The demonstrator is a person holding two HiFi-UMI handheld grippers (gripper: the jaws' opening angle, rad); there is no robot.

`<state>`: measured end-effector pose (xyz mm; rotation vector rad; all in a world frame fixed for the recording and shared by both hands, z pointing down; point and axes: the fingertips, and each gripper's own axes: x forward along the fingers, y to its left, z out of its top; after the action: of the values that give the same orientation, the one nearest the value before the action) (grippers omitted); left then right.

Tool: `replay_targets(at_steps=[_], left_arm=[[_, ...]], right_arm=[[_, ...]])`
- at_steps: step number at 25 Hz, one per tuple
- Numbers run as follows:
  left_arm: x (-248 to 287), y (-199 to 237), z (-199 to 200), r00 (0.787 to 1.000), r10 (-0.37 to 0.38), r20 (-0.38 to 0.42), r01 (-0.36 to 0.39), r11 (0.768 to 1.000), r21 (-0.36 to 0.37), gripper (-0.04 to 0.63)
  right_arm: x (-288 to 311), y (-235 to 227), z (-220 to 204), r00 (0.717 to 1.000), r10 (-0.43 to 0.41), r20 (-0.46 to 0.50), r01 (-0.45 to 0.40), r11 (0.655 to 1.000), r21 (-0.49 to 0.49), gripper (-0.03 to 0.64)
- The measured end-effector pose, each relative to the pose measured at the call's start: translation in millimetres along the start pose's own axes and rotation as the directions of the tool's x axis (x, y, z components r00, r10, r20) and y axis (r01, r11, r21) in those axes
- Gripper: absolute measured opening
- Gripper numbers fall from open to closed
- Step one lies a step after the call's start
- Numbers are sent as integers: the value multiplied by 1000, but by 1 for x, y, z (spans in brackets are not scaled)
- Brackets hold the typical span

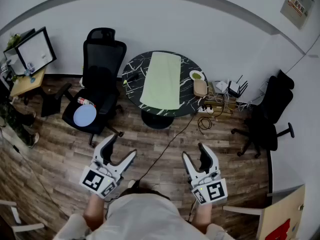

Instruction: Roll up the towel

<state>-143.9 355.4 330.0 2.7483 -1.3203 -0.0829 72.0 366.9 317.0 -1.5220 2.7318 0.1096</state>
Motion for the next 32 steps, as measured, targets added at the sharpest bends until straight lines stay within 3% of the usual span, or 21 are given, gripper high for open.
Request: replay_targets(at_steps=[10,19,26,32], left_arm=[[10,8,-4,1000,15,-5,-15,1000,4,310],[16,16,-4,1000,20,-7,-20,1000,-1,310],[24,15,-7,999,24,-29,-23,998,56,310],[28,16,-6,999,26,-21,-26,999,30,310]], right_arm=[[18,-7,-7,1000,25,-3,-25,1000,-4,268],[24,-12,-5,1000,26,1,-26,1000,-12,269],[20,-21,8,999,13,49,-11,999,-51,281],[21,-27,7,999,0,41,2,998,-55,308]])
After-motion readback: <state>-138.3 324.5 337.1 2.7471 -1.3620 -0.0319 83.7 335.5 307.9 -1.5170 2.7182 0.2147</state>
